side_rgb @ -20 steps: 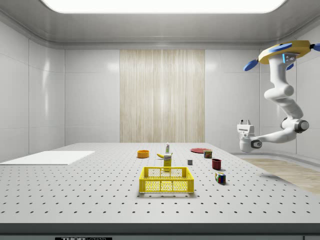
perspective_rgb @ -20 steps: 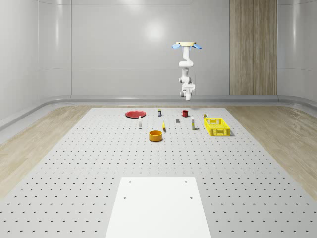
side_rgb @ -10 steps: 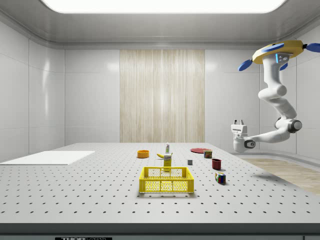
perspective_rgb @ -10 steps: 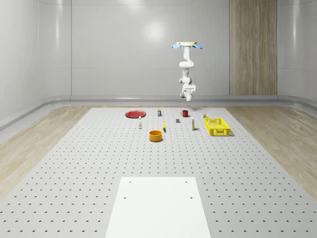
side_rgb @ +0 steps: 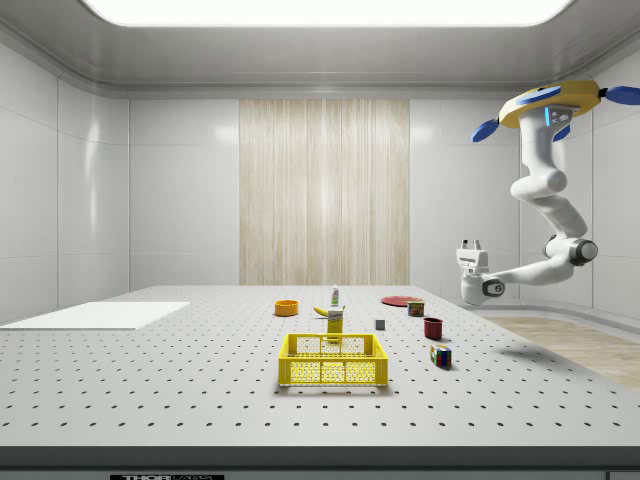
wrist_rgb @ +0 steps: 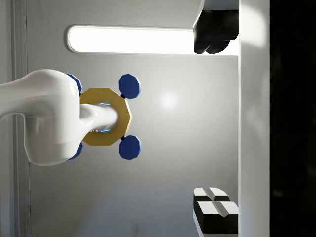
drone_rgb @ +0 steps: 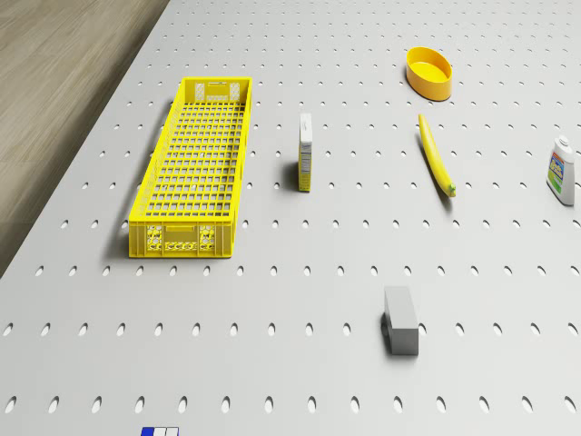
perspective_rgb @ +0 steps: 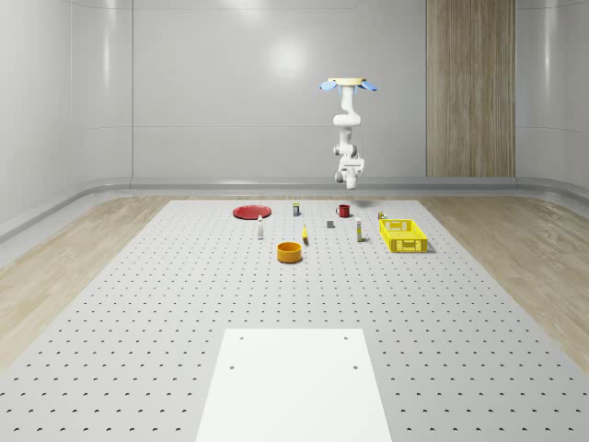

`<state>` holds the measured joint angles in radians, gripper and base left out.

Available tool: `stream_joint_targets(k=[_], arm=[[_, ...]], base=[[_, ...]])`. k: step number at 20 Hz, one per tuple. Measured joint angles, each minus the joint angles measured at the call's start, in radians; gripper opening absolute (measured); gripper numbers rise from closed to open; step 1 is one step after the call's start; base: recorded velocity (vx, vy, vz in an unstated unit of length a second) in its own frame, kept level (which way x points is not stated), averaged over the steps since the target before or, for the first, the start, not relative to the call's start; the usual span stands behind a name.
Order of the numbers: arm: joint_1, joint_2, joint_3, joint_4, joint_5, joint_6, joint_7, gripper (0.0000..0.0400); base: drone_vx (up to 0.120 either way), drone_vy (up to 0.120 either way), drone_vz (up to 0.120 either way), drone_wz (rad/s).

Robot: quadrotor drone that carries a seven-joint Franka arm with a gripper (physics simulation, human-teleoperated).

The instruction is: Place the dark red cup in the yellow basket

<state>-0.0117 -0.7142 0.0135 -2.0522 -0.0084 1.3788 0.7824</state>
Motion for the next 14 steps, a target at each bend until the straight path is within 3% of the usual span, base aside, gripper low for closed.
stream_joint_targets(k=[5, 9, 14], arm=[[-0.004, -0.003, 0.011, -0.003, -0.016, 0.004, 0.002, 0.0400], [-0.009, -0.005, 0.030, -0.006, -0.043, 0.007, 0.005, 0.0400], [-0.025, -0.009, 0.082, -0.013, -0.115, 0.012, 0.015, 0.0400]], base=[[0.000, 0.000, -0.064, 0.000], [0.000, 0.000, -0.120, 0.000], [0.000, -0.120, -0.120, 0.000]])
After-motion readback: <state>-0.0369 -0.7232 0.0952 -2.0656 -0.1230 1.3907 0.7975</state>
